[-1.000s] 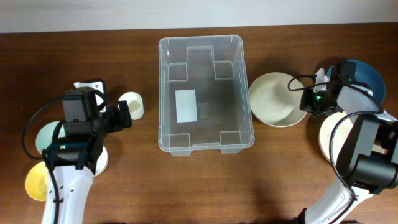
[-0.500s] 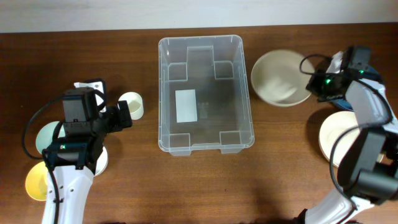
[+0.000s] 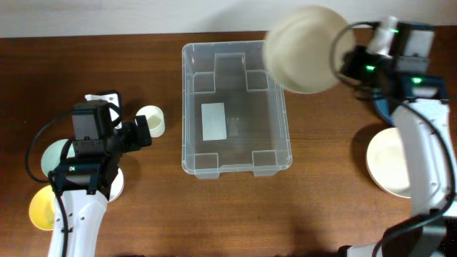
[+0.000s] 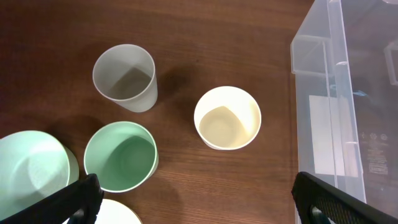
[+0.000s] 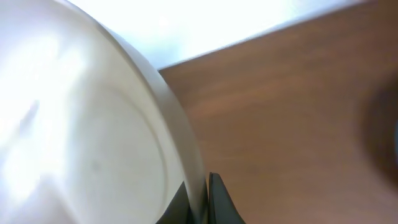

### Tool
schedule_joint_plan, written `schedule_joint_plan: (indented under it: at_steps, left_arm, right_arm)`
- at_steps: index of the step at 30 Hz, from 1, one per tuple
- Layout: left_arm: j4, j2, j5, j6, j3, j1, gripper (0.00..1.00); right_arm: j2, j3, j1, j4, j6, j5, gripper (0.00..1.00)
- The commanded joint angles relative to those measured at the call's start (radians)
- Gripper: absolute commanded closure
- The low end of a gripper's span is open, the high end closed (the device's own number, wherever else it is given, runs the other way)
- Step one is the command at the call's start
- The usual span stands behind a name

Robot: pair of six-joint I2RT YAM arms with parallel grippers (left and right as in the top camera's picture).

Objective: Pack container
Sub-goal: 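Lift the cream bowl and lower it into the bin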

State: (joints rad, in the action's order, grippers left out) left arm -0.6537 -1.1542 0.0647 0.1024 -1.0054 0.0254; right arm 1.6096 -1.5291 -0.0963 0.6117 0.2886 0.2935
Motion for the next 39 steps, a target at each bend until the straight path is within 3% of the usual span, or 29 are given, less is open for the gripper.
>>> schedule_joint_plan:
  at_steps: [1, 11, 20, 27, 28, 30, 32, 39]
  left_arm:
    - [0.005, -0.003, 0.011, 0.01, -0.019, -0.003, 0.01]
    - [-0.098, -0.008, 0.007, 0.047, -0.185, 0.103, 0.01]
    - [-0.11, -0.019, 0.008, 0.047, -0.222, 0.144, 0.0]
    - [-0.109, -0.049, 0.008, 0.047, -0.222, 0.144, 0.01]
    - [-0.108, -0.055, 0.007, 0.047, -0.222, 0.144, 0.01]
    - [-0.106, -0.064, 0.008, 0.047, -0.222, 0.144, 0.01]
    - [-0.106, -0.072, 0.007, 0.047, -0.222, 0.144, 0.01]
    - [-0.082, -0.076, 0.007, 0.047, -0.222, 0.144, 0.01]
  right_arm:
    - [-0.001, -0.021, 0.134, -0.024, 0.013, -0.039, 0.96]
    - [0.177, -0.021, 0.373, -0.123, -0.074, -0.256, 0.96]
    - [0.37, -0.021, 0.398, -0.174, -0.075, -0.306, 0.96]
    - [0.407, -0.021, 0.399, -0.175, -0.084, -0.302, 0.96]
    - [0.406, -0.021, 0.399, -0.175, -0.098, -0.3, 0.93]
    - [0.403, -0.022, 0.404, -0.174, -0.121, -0.297, 0.66]
    - [0.395, -0.025, 0.414, -0.166, -0.149, -0.291, 0.51]
    - [0.336, -0.208, 0.434, 0.029, -0.234, -0.305, 0.37]
